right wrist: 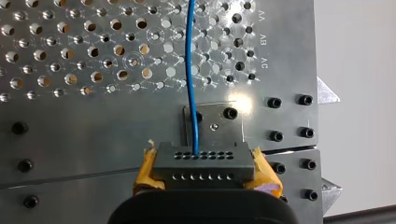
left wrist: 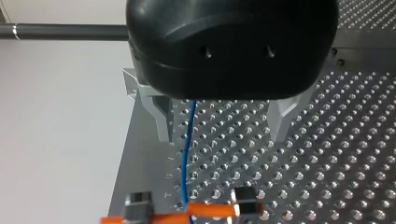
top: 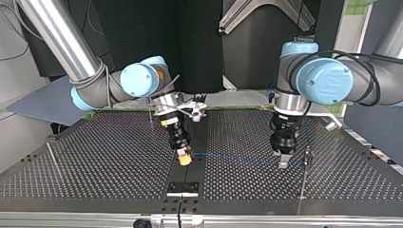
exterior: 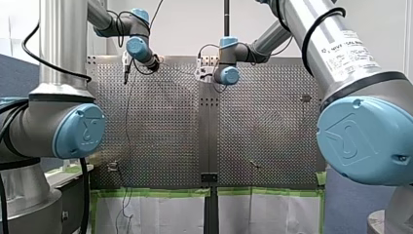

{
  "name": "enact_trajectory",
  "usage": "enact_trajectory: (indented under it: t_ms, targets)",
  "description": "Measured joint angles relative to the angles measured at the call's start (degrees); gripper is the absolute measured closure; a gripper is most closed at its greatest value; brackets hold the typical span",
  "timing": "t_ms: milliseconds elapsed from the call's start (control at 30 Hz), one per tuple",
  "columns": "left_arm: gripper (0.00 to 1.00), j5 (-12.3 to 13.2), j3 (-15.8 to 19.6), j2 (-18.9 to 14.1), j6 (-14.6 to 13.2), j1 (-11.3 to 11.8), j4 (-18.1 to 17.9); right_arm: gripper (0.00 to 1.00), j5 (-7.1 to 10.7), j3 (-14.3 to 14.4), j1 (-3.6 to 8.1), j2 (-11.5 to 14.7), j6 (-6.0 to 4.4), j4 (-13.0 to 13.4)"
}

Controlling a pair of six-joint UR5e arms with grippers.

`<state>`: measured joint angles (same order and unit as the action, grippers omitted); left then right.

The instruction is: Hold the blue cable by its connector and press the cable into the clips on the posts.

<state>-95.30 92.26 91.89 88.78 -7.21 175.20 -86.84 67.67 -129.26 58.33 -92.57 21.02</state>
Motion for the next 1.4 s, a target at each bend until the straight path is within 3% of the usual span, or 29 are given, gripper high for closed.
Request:
enact_trajectory:
  t_ms: [233, 467, 667, 1233, 1267, 1300, 1333, 1367, 1400]
  targets:
    - [0.00, -3.8, -1.3, 1.7, 0.1, -1.7, -2.3, 1.00, 0.08, 0.0, 0.00, -0.1, 0.01, 0.0]
    - [0.00, -7.5, -4.9, 5.3, -0.8, -3.2, -2.1, 1.00, 0.09, 0.0, 0.02, -0.2, 0.14, -0.1]
    - [0.00, -10.3, -7.6, 7.0, -1.0, -3.3, -2.5, 1.00, 0.09, 0.0, 0.02, -0.2, 0.17, -0.1]
    - [0.00, -10.8, -8.8, 7.1, -2.1, -3.5, -1.0, 1.00, 0.12, 0.0, 0.01, -0.6, 0.17, -0.1]
    - [0.07, -10.9, -8.8, 7.1, -2.2, -3.5, -1.0, 1.00, 0.14, 0.0, 0.02, -0.7, 0.17, -0.1]
    - [0.40, -11.0, -8.8, 7.1, -2.2, -3.6, -1.0, 1.00, 0.15, 0.0, 0.01, -0.7, 0.17, -0.1]
    - [0.40, -11.2, -8.8, 7.1, -2.3, -3.6, -1.0, 1.00, 0.15, 0.0, 0.01, -0.7, 0.17, -0.1]
    - [0.76, -11.7, -8.8, 7.1, -2.3, -3.6, -1.0, 1.00, 0.16, 0.0, 0.01, -0.7, 0.18, -0.1]
    - [1.00, -12.0, -8.8, 7.1, -2.4, -3.6, -1.1, 1.00, 0.17, 0.0, 0.01, -0.8, 0.18, -0.1]
